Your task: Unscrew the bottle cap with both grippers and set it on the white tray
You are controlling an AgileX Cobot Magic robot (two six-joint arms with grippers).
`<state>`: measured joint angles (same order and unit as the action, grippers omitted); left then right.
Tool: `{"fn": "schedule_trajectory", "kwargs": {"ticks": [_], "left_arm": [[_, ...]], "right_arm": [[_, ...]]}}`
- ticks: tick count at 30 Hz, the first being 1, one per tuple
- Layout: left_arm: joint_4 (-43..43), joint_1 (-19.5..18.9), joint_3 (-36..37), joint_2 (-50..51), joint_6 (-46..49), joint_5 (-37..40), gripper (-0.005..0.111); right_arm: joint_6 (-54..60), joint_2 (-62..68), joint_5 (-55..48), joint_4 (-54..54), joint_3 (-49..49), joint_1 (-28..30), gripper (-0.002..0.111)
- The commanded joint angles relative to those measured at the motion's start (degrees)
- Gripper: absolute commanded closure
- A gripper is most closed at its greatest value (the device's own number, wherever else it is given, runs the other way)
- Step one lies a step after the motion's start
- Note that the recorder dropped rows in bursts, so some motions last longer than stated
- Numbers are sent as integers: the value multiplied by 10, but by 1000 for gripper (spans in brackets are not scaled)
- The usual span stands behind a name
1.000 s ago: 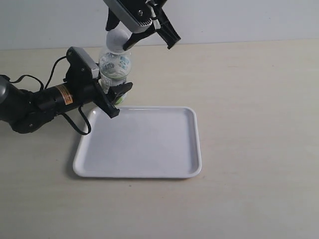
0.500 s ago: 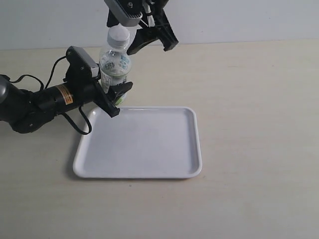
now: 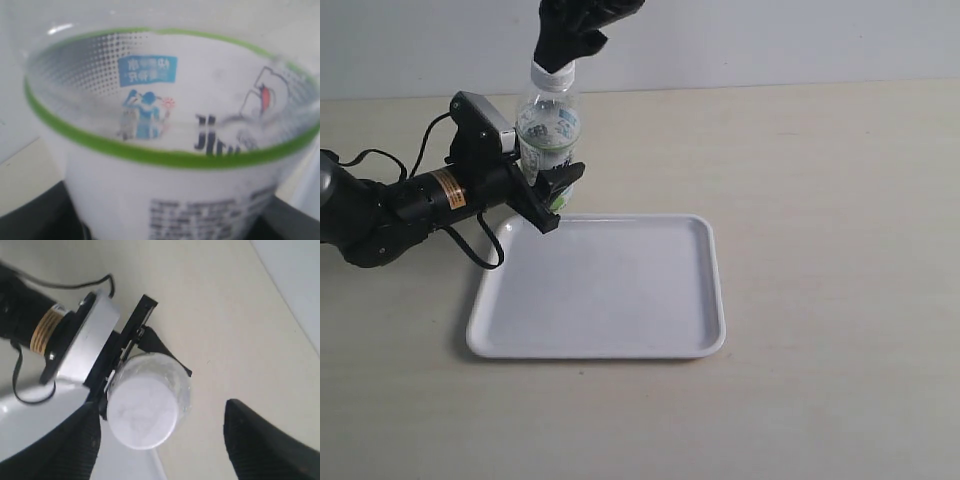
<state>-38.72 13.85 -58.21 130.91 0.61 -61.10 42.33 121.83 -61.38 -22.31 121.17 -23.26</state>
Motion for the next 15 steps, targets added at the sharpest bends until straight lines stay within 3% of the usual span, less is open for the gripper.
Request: {"fn": "schedule_trajectory", "kwargs": {"ticks": [1,5,15], "left_arm": [[4,-1,0,-4,-6,9,107],[6,-1,0,-4,-6,9,107],[7,-1,0,-4,-6,9,107]], "right_arm": [[-182,-4,45,-15,-2,-1,41],[-253,1,43,1,-2,-9,41],[-376,3,52,162,-2,-61,41]]}}
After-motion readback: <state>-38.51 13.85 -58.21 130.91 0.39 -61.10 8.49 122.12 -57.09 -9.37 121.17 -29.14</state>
